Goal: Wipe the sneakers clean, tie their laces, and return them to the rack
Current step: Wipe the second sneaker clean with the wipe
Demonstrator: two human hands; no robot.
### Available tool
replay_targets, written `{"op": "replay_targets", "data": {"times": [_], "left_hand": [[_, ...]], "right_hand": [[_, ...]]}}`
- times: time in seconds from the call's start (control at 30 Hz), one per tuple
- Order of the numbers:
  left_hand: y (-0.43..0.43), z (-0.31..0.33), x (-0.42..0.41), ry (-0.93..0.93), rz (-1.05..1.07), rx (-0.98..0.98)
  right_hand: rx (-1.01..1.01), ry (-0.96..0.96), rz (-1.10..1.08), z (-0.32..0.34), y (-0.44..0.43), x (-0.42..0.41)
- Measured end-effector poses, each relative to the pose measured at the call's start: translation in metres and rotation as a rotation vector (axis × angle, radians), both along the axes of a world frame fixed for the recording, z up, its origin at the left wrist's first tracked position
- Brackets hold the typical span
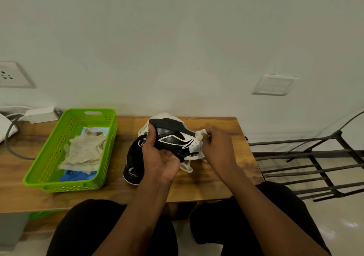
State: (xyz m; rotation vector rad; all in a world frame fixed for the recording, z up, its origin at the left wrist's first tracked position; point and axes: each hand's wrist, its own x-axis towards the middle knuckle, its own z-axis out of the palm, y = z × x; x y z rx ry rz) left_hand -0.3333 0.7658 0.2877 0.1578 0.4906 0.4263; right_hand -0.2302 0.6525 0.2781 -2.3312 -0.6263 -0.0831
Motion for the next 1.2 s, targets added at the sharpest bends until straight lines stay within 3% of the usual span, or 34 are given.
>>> {"op": "replay_targets", "data": {"times": [0.13, 0.27, 0.5, 0.6, 0.7, 0.87, 1.07, 1.2], "left_hand": [[-0.011, -0.009, 0.001, -0.089, 0.007, -0.078], [-0.013, -0.01, -0.001, -0.137, -0.037, -0.115], [-0.016, -0.014, 0.006, -0.121, 0.038, -0.015], [-0.015, -0.02, 0.004, -0.158, -0.015, -0.008], [-0.01, -0.02, 0.001, -0.22, -0.069, 0.005], [-0.016, -0.011, 0.002, -0.127, 0.022, 0.03], [-0.015, -0.009, 0.004, -0.198, 0.011, -0.051], [-0.01, -0.012, -0.001, -0.231, 0.063, 0.045]], "right_hand": [[0.228, -0.089, 0.175, 0.017, 0.03, -0.042], [0.144, -0.298, 0.338, 0.0, 0.034, -0.065], [0.087, -0.022, -0.104, -0.021, 0.005, -0.007], [0.255, -0.033, 0.167, -0.001, 0.02, -0.053], [0.191, -0.173, 0.338, -0.006, 0.024, -0.075], [0.183, -0.026, -0.06, -0.019, 0.011, -0.011], [0.267, -0.224, 0.187, 0.002, 0.027, -0.048], [0.019, -0.173, -0.046, -0.011, 0.008, 0.001]]}}
